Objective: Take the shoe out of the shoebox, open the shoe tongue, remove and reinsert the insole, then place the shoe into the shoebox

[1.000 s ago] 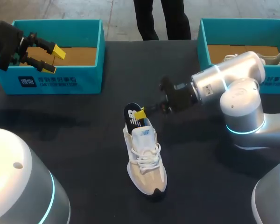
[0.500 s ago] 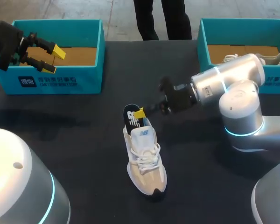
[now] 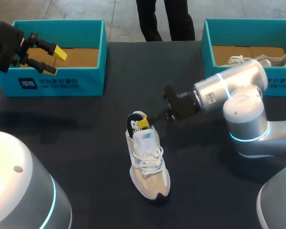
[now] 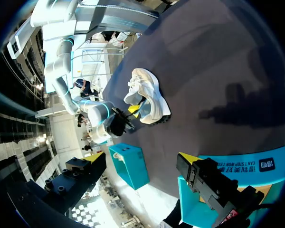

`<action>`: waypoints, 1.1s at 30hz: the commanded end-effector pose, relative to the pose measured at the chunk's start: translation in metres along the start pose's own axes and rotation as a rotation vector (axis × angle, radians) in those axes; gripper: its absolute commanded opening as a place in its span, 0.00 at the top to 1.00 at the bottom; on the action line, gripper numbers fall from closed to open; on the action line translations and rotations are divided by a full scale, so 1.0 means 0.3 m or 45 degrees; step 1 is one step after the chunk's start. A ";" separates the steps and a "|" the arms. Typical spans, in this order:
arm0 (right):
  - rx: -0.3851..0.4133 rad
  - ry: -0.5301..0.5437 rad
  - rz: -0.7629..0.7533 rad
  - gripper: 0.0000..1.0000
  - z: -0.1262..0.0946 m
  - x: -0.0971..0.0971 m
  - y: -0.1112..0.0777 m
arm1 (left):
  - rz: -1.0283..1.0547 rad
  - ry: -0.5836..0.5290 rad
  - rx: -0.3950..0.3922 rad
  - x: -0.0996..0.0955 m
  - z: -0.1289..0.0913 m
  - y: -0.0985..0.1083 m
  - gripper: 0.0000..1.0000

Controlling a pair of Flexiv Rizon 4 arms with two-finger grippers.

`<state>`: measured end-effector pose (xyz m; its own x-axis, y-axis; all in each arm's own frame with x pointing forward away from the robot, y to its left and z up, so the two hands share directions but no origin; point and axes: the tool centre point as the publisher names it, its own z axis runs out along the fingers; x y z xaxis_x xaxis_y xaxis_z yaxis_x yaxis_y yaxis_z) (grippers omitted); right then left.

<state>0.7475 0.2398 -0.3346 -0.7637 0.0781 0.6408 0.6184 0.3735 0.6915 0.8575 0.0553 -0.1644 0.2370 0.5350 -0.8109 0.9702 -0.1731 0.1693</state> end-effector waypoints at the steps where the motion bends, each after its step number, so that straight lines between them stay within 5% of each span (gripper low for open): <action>1: 0.010 0.012 0.014 1.00 0.021 -0.015 -0.015 | 0.001 0.003 -0.001 -0.001 0.000 -0.003 0.00; 21: 0.020 -0.001 0.058 1.00 0.009 0.001 -0.058 | 0.001 0.003 -0.001 -0.001 0.000 -0.003 0.00; 23: 0.015 -0.007 0.049 0.74 0.006 0.004 -0.044 | 0.001 0.003 -0.001 -0.001 0.000 -0.003 0.00; 26: 0.014 -0.018 0.029 0.56 0.002 0.010 -0.015 | 0.001 0.003 -0.001 -0.001 0.000 -0.003 0.00; 33: 0.019 -0.041 -0.007 0.56 -0.010 0.017 0.043 | 0.001 0.003 -0.001 -0.001 0.000 -0.003 0.00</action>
<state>0.7507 0.2401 -0.3275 -0.7728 0.0975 0.6271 0.6122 0.3751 0.6961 0.8575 0.0553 -0.1644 0.2370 0.5350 -0.8109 0.9702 -0.1731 0.1693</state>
